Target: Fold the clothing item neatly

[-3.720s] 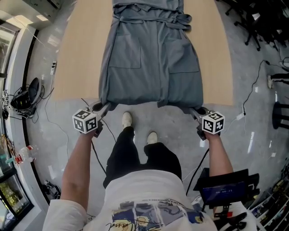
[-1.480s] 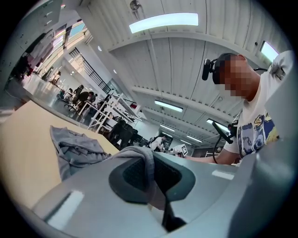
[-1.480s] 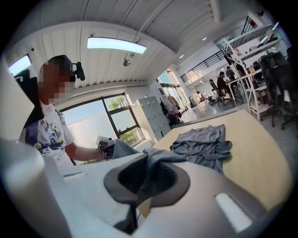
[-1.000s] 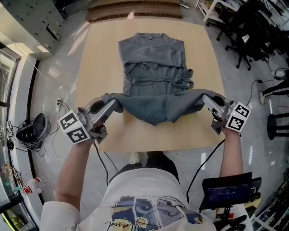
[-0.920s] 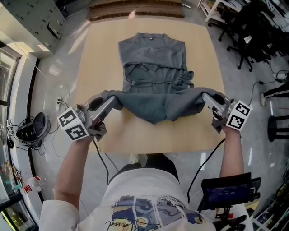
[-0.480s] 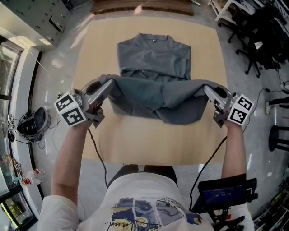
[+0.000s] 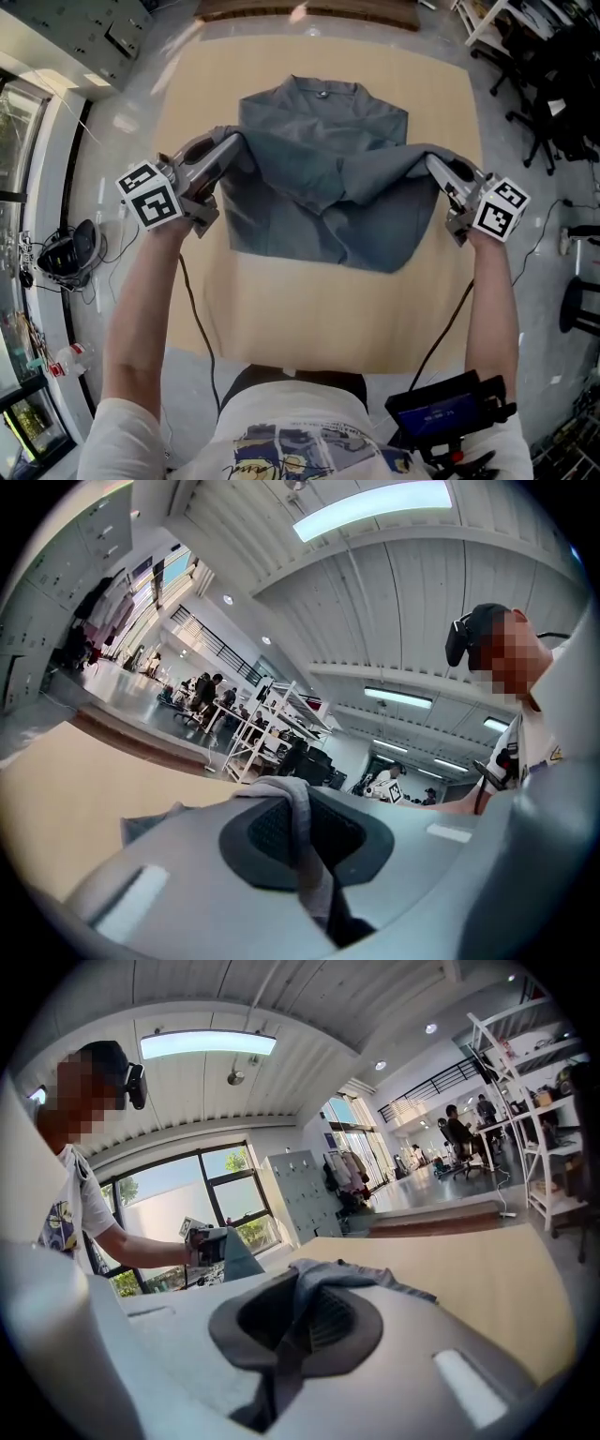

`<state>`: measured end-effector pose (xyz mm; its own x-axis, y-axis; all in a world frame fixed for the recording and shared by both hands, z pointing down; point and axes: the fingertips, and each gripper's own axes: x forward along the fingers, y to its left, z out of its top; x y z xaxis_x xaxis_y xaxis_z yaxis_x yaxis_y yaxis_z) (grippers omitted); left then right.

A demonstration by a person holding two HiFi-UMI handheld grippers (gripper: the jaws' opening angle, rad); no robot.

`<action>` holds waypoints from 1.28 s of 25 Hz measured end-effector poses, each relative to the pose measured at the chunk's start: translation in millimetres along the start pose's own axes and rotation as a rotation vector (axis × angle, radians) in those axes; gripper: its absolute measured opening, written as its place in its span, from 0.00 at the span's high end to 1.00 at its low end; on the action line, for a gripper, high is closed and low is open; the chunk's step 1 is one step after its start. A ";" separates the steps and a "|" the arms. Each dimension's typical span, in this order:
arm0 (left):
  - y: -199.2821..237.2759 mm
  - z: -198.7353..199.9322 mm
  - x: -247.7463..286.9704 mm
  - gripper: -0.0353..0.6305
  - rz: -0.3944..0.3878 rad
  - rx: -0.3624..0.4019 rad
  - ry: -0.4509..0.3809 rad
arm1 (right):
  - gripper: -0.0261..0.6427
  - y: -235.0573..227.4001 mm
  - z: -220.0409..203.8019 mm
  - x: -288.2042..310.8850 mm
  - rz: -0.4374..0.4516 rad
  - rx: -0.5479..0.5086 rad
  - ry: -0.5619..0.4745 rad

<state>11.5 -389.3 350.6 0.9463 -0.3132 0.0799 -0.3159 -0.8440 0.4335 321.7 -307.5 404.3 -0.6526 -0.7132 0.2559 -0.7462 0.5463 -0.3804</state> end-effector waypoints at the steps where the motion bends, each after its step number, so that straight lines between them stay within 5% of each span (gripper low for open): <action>1: 10.2 -0.6 5.7 0.93 0.010 -0.010 -0.002 | 0.95 -11.5 -0.7 4.7 -0.006 0.009 -0.004; 14: 147.8 -74.1 46.7 0.92 0.299 -0.065 0.082 | 0.93 -123.8 -82.2 62.8 -0.213 0.095 0.103; 17: 166.9 -88.6 55.6 0.87 0.358 -0.058 0.146 | 0.73 -127.3 -92.9 77.1 -0.186 0.118 0.146; 21: 175.3 -102.3 59.8 0.80 0.373 -0.058 0.198 | 0.62 -124.6 -104.4 80.9 -0.173 0.098 0.205; 32: 183.0 -99.2 46.1 0.74 0.406 -0.052 0.247 | 0.61 -123.8 -116.0 65.0 -0.196 0.110 0.248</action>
<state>4.1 -515.1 522.7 0.7367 -0.4951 0.4605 -0.6659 -0.6496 0.3669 356.5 -370.6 571.1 -0.5204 -0.6642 0.5367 -0.8507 0.3491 -0.3930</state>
